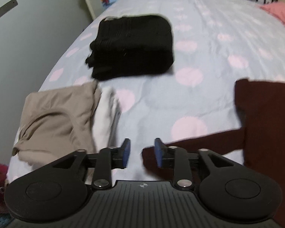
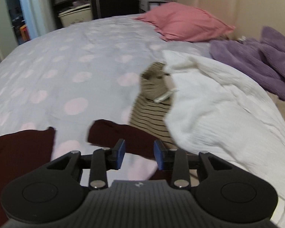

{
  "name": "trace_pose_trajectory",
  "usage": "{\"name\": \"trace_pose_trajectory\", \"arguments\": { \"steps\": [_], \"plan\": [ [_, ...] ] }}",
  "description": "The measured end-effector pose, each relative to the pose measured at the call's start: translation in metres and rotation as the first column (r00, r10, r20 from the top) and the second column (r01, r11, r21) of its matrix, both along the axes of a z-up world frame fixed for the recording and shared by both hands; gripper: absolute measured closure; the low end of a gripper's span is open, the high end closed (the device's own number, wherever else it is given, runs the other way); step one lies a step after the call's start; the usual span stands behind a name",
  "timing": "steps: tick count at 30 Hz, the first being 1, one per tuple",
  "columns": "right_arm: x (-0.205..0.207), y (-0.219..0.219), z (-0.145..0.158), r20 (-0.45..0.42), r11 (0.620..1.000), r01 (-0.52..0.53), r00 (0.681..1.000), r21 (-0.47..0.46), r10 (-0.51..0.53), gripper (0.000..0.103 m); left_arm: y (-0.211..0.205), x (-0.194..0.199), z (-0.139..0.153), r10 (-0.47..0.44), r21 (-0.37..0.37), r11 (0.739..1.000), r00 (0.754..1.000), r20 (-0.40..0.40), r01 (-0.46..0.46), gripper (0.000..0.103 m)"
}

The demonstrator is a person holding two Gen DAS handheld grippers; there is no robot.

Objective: Fold clothes

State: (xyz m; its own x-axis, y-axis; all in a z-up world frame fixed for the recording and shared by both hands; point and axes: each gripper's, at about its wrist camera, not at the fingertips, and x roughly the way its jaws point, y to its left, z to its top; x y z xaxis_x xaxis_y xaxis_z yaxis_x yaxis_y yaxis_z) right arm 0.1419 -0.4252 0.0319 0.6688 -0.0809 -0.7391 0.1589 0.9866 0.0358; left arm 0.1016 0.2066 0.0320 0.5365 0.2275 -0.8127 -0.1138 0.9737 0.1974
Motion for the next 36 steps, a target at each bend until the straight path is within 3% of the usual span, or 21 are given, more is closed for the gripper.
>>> {"name": "trace_pose_trajectory", "arguments": {
  "steps": [2,4,7,10,16,20,21,23,25,28,32,34,36],
  "plan": [
    [0.004,0.012,0.001,0.002,1.000,-0.031,1.000,0.003,0.031,0.063,-0.016,0.004,0.001,-0.078,0.009,0.997,0.997,0.019,0.078,0.060],
    [0.011,0.024,0.001,-0.001,0.998,-0.057,0.998,0.006,0.057,0.062,-0.034,0.009,-0.002,-0.173,0.023,0.985,0.985,0.020,0.173,0.059],
    [0.020,0.037,-0.004,-0.011,0.996,-0.092,0.996,0.015,0.092,0.061,-0.065,0.019,-0.019,-0.337,0.021,0.941,0.941,-0.030,0.337,0.059],
    [0.028,0.048,-0.010,-0.025,0.992,-0.125,0.992,0.020,0.125,0.059,-0.090,0.029,-0.039,-0.445,0.049,0.892,0.891,-0.087,0.450,0.059],
    [0.039,0.060,-0.026,-0.075,0.987,-0.163,0.984,-0.002,0.162,0.059,-0.114,0.049,-0.074,-0.577,0.044,0.805,0.797,-0.179,0.592,0.054],
    [0.043,0.064,-0.035,-0.106,0.985,-0.175,0.979,-0.013,0.172,0.059,-0.114,0.053,-0.092,-0.596,0.032,0.784,0.767,-0.238,0.619,0.058],
    [0.045,0.065,-0.038,-0.115,0.984,-0.178,0.978,-0.016,0.175,0.059,-0.113,0.055,-0.092,-0.593,0.012,0.790,0.768,-0.240,0.614,0.063],
    [0.047,0.067,-0.041,-0.127,0.983,-0.183,0.976,-0.020,0.179,0.059,-0.108,0.059,-0.090,-0.577,-0.039,0.810,0.784,-0.230,0.585,0.084],
    [0.050,0.069,-0.043,-0.135,0.982,-0.188,0.974,-0.019,0.184,0.059,-0.102,0.063,-0.086,-0.558,-0.076,0.828,0.801,-0.219,0.556,0.091],
    [0.054,0.076,-0.043,-0.136,0.980,-0.198,0.972,-0.023,0.193,0.057,-0.085,0.073,-0.074,-0.481,-0.113,0.876,0.858,-0.179,0.468,0.093],
    [0.060,0.086,-0.045,-0.141,0.977,-0.211,0.968,-0.024,0.206,0.055,-0.047,0.088,-0.053,-0.273,-0.094,0.960,0.958,-0.086,0.265,0.094],
    [0.064,0.091,-0.046,-0.147,0.977,-0.214,0.967,-0.023,0.208,0.055,-0.025,0.096,-0.045,-0.145,-0.079,0.987,0.988,-0.044,0.142,0.094],
    [0.070,0.095,-0.047,-0.151,0.976,-0.215,0.966,-0.021,0.210,0.055,-0.001,0.103,-0.040,-0.001,-0.074,0.997,1.000,-0.016,-0.001,0.093]
  ]
}}
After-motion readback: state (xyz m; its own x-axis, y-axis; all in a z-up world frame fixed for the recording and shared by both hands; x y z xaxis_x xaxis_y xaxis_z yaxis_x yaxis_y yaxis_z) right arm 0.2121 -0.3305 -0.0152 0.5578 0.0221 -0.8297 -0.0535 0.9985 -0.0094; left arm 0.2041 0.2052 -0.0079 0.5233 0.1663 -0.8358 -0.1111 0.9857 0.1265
